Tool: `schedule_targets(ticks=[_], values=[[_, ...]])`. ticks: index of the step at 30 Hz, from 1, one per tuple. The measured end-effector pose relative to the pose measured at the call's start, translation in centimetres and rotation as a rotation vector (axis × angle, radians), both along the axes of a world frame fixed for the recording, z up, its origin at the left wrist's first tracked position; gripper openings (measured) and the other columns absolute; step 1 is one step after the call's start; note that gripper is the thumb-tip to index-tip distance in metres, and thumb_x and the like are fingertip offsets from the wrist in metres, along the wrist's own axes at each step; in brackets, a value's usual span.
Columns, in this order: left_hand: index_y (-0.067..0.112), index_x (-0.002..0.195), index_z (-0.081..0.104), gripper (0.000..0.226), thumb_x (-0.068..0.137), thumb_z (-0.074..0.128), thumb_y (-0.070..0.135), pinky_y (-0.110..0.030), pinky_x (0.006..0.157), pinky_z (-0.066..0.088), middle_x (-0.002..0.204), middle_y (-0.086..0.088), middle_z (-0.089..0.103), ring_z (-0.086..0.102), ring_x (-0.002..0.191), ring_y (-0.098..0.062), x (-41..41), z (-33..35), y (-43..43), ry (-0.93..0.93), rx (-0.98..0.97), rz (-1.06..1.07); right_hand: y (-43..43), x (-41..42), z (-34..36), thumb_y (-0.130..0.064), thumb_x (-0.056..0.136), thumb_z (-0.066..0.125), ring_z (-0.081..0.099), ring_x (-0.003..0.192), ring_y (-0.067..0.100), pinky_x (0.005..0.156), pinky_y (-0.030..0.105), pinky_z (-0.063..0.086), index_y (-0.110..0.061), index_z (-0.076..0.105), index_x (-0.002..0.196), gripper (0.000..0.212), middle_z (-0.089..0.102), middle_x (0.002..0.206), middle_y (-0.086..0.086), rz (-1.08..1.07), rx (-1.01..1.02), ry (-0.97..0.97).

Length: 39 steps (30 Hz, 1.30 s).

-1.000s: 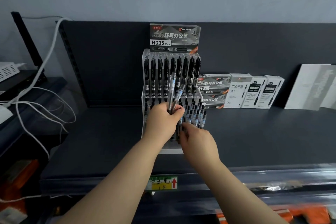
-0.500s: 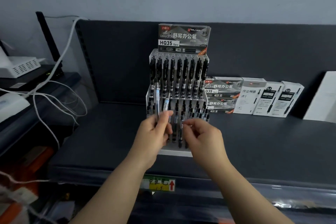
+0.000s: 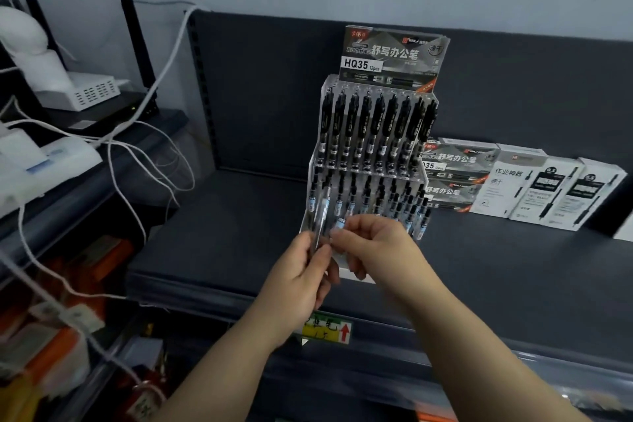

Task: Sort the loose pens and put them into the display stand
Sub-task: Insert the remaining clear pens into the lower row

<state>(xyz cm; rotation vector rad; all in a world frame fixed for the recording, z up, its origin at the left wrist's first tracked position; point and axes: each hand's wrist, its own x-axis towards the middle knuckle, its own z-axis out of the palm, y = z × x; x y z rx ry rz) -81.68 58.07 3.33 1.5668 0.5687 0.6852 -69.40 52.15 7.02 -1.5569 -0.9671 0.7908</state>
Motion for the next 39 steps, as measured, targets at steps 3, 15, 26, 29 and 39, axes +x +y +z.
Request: schedule_targets(ticks=[3,15,26,29,39], values=[[0.018,0.093,0.052,0.014,0.099,0.039,0.020,-0.022,0.046,0.035,0.065,0.004,0.056,0.043,0.051,-0.008,0.1,-0.2,0.0,-0.022,0.010,-0.001,0.0,0.2,1.0,-0.017,0.087,0.064,0.045,0.039,0.007,0.042,0.019,0.040,-0.009,0.062,0.073,0.016,0.053,0.045,-0.004,-0.023,0.007,-0.048],[0.026,0.099,0.060,0.019,0.098,0.040,0.029,-0.028,0.084,0.046,0.088,0.011,0.059,0.057,0.090,-0.008,0.4,-2.0,1.3,0.018,0.005,0.318,0.3,4.1,4.8,-0.030,0.086,0.065,0.048,0.048,-0.007,0.044,0.005,0.034,-0.022,0.060,0.082,0.010,0.051,0.062,-0.018,-0.229,0.013,-0.728],[0.018,0.090,0.057,0.019,0.098,0.042,0.026,-0.034,0.056,0.034,0.058,0.003,0.038,0.035,0.055,-0.012,1.3,-1.7,1.5,-0.003,0.019,0.229,1.2,4.4,2.8,-0.040,0.086,0.062,0.040,0.108,0.022,0.097,0.033,0.028,-0.025,0.063,0.087,0.015,0.052,0.093,-0.005,-0.139,-0.194,-0.994],[0.015,0.089,0.056,0.023,0.098,0.041,0.030,-0.030,0.054,0.033,0.055,0.007,0.036,0.033,0.052,-0.010,1.5,-1.5,1.6,-0.033,-0.008,0.220,1.4,4.4,2.4,-0.045,0.087,0.058,0.036,0.115,0.027,0.106,0.036,0.023,-0.022,0.065,0.101,0.028,0.044,0.102,-0.002,-0.155,-0.309,-1.126],[0.020,0.099,0.051,0.017,0.101,0.034,0.023,-0.025,0.055,0.035,0.053,0.011,0.042,0.037,0.052,-0.005,1.7,-1.2,1.2,-0.088,-0.068,0.241,1.1,4.4,2.2,-0.043,0.085,0.061,0.034,0.116,0.020,0.101,0.032,0.025,-0.026,0.064,0.104,0.026,0.049,0.111,-0.004,-0.207,-0.196,-1.055]])
